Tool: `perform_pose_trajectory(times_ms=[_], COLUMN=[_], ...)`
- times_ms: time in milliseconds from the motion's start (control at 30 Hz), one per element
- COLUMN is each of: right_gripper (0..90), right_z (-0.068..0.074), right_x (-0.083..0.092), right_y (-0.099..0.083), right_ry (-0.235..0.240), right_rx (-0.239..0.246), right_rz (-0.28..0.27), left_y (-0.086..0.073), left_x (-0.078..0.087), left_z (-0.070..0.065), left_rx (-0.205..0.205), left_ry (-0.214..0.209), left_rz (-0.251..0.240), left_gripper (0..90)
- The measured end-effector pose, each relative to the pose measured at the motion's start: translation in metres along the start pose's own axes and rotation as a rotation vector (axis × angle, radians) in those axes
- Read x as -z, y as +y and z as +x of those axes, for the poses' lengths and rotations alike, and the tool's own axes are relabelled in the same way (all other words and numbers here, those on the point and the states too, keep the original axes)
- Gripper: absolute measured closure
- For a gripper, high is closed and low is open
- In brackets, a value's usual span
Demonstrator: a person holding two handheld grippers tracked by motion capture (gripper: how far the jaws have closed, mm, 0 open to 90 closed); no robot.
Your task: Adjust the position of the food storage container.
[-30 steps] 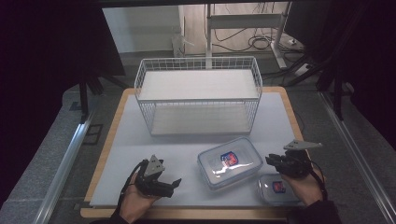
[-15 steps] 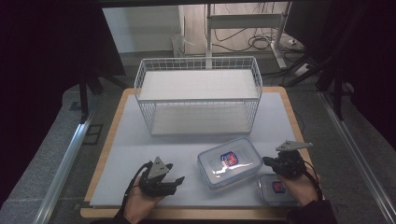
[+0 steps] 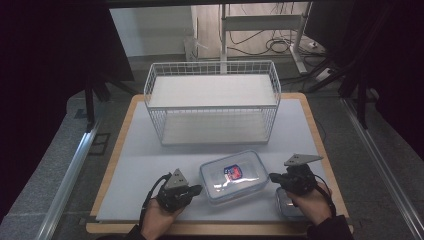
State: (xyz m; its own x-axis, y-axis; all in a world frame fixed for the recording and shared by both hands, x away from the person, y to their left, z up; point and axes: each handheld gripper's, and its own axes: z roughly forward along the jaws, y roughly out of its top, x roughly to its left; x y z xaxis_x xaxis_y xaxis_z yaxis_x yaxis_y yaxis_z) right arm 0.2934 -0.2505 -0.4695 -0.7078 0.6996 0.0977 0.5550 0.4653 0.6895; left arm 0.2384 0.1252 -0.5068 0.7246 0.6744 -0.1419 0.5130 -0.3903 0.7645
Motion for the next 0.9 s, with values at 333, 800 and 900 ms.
perform_pose_trajectory(times_ms=[333,800,900], right_gripper=[90.0,90.0,90.0], right_z=[0.017,0.039,0.043], right_x=[-0.008,-0.018,-0.019], right_y=[0.006,0.011,0.012], right_ry=[0.042,0.108,0.111], right_rx=[0.023,0.043,0.056], right_rz=[-0.003,-0.006,-0.01], left_y=[-0.005,-0.006,-0.004], left_x=[0.007,0.011,0.01], left_z=[0.021,0.047,0.052], left_rx=[0.073,0.139,0.144], left_ry=[0.036,0.111,0.118], left_rz=[0.018,0.004,-0.006], left_gripper=[88.9,89.6,89.6])
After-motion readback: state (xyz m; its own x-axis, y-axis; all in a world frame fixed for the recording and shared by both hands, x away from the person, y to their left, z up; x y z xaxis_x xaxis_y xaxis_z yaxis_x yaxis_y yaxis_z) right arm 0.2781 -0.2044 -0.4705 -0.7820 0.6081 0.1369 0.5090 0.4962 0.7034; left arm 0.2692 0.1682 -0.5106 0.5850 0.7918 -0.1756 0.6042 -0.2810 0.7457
